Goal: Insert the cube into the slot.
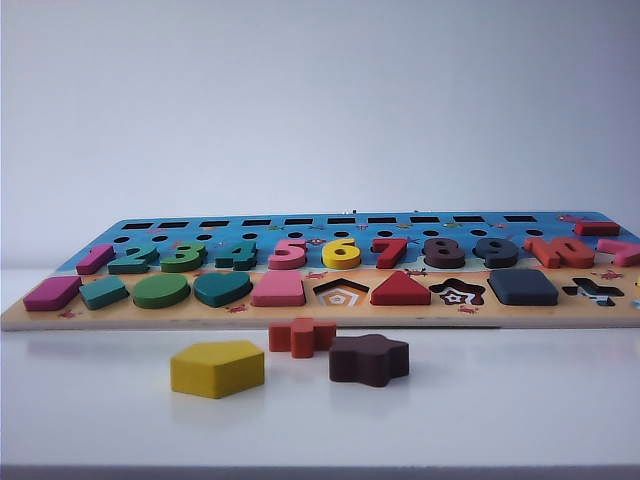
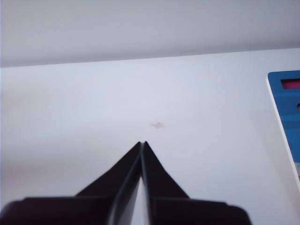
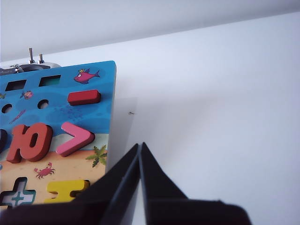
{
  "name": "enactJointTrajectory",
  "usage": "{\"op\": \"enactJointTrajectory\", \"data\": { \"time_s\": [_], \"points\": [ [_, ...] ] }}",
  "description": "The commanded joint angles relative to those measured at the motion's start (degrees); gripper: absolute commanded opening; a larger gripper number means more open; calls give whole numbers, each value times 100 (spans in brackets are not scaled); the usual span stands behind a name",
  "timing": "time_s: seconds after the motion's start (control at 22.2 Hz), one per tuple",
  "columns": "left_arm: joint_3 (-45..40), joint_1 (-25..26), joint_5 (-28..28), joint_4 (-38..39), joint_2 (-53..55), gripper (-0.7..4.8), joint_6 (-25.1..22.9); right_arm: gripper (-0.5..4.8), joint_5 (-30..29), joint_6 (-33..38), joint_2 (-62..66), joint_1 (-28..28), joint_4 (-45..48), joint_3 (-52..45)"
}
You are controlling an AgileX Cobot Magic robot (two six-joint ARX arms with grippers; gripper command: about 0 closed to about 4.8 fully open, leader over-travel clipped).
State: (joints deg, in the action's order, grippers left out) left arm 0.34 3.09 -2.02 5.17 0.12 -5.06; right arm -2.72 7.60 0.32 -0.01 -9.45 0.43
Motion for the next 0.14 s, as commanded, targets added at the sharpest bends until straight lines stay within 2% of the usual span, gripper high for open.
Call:
{"op": "enactJointTrajectory", "data": {
  "time_s": [0.05, 0.14],
  "points": [
    [-4, 2, 7, -59, -2, 7, 11, -4, 39, 4, -15, -2, 39, -2],
    [-4, 2, 7, -59, -2, 7, 11, -4, 39, 4, -15, -2, 39, -2]
  ]
}}
